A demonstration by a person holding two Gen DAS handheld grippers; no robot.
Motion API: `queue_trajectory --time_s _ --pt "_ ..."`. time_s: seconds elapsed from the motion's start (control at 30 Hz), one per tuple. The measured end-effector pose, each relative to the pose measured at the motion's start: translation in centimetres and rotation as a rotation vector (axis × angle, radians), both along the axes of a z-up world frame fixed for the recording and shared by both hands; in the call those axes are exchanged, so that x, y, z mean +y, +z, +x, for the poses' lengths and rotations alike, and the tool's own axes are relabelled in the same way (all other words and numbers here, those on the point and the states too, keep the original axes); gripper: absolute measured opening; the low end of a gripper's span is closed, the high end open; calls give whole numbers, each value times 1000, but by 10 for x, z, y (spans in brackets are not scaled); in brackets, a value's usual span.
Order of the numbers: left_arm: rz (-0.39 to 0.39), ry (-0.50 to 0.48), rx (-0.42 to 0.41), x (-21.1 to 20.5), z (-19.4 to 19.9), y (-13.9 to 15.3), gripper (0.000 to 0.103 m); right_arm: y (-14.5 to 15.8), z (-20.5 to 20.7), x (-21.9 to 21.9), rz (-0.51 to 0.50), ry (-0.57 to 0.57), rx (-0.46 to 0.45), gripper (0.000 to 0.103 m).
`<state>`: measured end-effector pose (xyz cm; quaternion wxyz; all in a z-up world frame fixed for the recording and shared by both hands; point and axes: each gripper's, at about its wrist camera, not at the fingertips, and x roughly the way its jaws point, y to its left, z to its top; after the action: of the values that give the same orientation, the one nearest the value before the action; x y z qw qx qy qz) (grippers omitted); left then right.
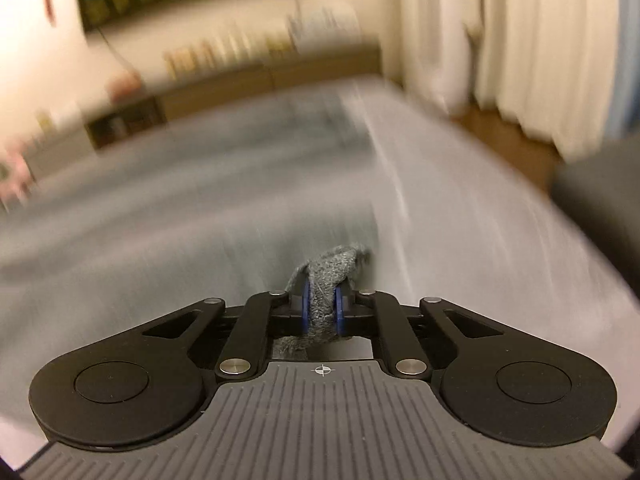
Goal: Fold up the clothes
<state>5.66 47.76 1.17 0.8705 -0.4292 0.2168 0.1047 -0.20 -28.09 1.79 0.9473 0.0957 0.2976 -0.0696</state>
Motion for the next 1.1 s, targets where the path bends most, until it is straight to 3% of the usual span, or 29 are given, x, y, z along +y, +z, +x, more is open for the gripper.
queue_trajectory --time_s 0.03,0.1,0.17,0.27,0.3,0.33,0.37,0.5,0.63,0.7,0.77,0.8,0.87,0.97,1.1 --pt "-27 19 -40 5 -10 12 6 21 3 -6 12 -9 -63 7" --pt "-40 22 -35 8 -29 18 7 62 8 -17 35 -26 -184 7" --pt "-16 17 35 6 -40 13 7 79 16 -31 46 -59 -190 7" --pt "18 -31 212 -7 -39 -17 8 36 37 -49 25 -91 -28 8" --pt "40 -48 253 -14 -38 -23 8 9 40 -56 36 -109 45 8" --pt "81 -51 288 -23 -39 -26 8 -18 43 -62 51 -127 124 8" --pt "116 -53 317 -31 -40 -29 8 -39 50 -71 114 -149 269 8" --pt "128 -3 270 -43 -52 -24 9 -11 32 -72 96 -84 143 9" --pt "92 40 240 -36 -53 -25 9 -6 9 -91 284 -79 70 9" --pt "122 30 270 -38 -49 -27 9 -11 7 -95 298 -100 93 10" --pt "129 25 294 -36 -48 -31 10 -25 14 -96 312 -106 178 11" --pt "118 31 292 -33 -49 -32 10 -30 16 -94 337 -86 200 20" --pt "95 43 287 -28 -51 -34 12 -34 15 -94 384 -82 204 29" --pt "70 60 272 -20 -55 -34 13 -30 1 -102 475 -135 130 67" --pt "89 49 281 -23 -49 -33 12 -37 -15 -110 591 -159 114 68"
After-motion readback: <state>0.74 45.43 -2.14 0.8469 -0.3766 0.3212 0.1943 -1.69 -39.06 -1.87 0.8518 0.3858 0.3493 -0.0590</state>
